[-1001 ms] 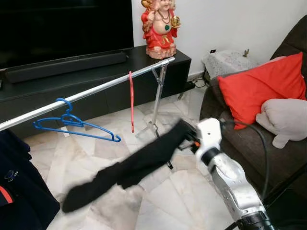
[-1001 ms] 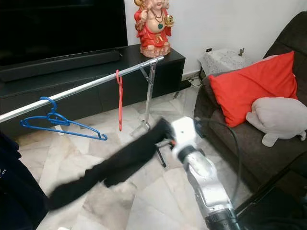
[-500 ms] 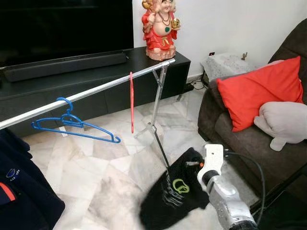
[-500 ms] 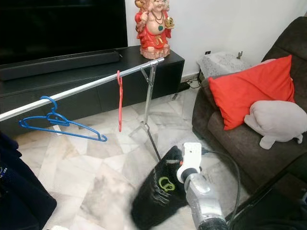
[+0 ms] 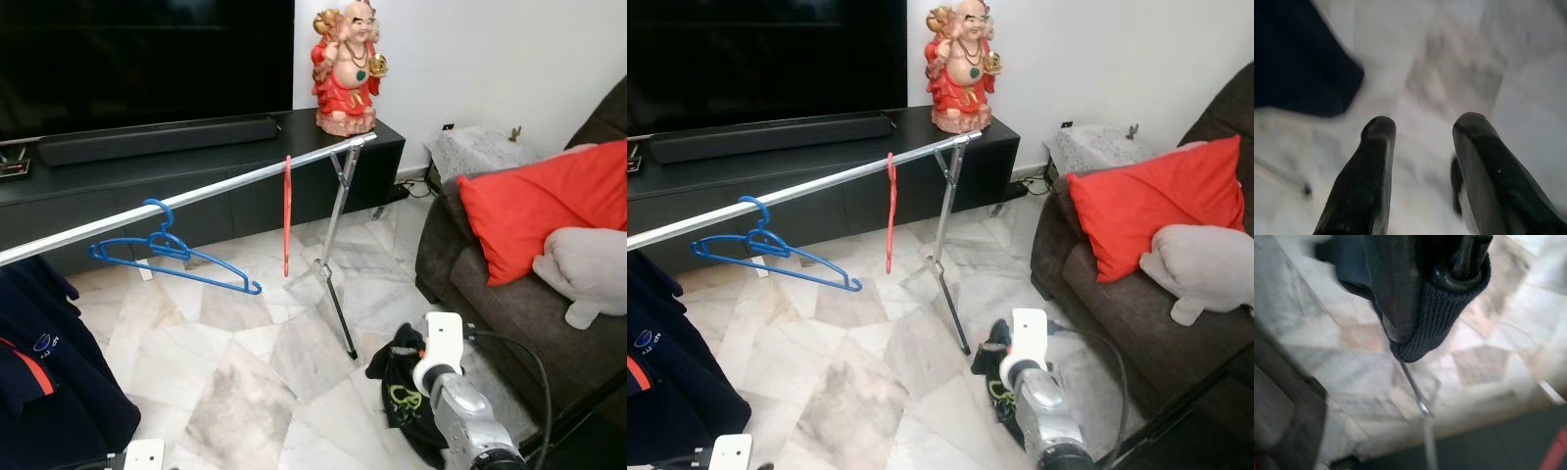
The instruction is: Hang hanger
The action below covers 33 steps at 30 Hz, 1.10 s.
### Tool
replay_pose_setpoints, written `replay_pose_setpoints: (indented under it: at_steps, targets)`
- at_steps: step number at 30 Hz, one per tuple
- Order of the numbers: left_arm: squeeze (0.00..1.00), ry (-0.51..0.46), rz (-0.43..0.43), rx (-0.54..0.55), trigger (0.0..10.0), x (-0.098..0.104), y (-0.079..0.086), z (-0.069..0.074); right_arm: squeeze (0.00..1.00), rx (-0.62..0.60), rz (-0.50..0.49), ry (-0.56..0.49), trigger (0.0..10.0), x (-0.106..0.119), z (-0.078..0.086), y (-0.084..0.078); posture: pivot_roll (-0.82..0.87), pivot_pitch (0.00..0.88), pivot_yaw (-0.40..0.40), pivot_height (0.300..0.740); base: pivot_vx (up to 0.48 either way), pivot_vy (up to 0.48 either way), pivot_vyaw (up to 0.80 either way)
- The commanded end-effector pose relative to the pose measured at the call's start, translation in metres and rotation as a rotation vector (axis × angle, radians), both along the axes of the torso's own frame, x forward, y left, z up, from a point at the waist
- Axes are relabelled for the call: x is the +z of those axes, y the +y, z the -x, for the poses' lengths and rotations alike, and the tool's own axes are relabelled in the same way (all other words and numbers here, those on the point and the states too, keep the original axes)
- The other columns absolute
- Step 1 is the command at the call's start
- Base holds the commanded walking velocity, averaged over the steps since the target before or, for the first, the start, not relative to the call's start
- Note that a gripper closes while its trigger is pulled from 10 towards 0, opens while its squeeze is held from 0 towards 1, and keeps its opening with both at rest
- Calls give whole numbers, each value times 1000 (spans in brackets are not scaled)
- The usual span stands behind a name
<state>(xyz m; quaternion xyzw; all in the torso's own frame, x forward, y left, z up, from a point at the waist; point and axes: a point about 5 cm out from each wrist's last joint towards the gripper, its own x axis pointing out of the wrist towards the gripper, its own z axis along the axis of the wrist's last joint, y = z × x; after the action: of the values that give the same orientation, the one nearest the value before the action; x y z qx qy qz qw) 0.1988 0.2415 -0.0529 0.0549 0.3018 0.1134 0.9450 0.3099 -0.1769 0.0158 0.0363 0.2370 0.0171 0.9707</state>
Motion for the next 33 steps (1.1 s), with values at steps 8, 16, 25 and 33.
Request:
replay_pose_setpoints:
  at_steps: [8,16,25,33]
  targets:
    - [0,-267,-66,-158,10000,43,-1,-35,0,-113,36,4,10000,-7,10,-26,70,0,-34,740,0,0,0]
    - [0,-355,-59,-158,10000,52,6,-15,0,-201,67,-43,10000,-16,26,-41,79,0,-22,740,0,0,0]
    - [0,-418,11,-109,10000,68,8,-6,0,-192,2,-226,10000,-5,33,-28,88,0,-8,740,0,0,0]
    - [0,-418,18,-200,10000,82,-1,-11,0,-254,-45,-393,10000,17,42,-31,21,0,36,740,0,0,0]
